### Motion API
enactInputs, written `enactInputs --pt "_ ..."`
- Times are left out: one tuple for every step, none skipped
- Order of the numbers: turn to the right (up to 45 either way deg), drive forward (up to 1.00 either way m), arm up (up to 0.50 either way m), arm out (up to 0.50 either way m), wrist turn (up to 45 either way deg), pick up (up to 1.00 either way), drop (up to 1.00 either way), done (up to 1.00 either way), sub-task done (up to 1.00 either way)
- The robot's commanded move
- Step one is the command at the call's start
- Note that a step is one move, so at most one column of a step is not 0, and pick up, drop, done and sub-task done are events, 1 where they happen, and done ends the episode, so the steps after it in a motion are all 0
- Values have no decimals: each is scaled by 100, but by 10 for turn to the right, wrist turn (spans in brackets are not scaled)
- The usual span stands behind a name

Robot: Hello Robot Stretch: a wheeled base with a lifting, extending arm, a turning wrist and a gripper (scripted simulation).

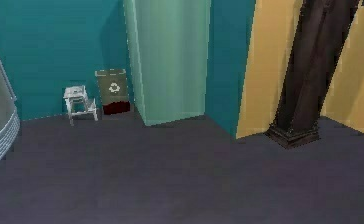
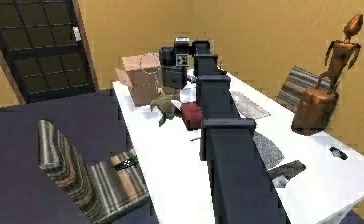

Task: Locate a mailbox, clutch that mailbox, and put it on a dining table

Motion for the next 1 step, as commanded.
enactInputs --pt "0 0 0 0 0 0 0 100 0"
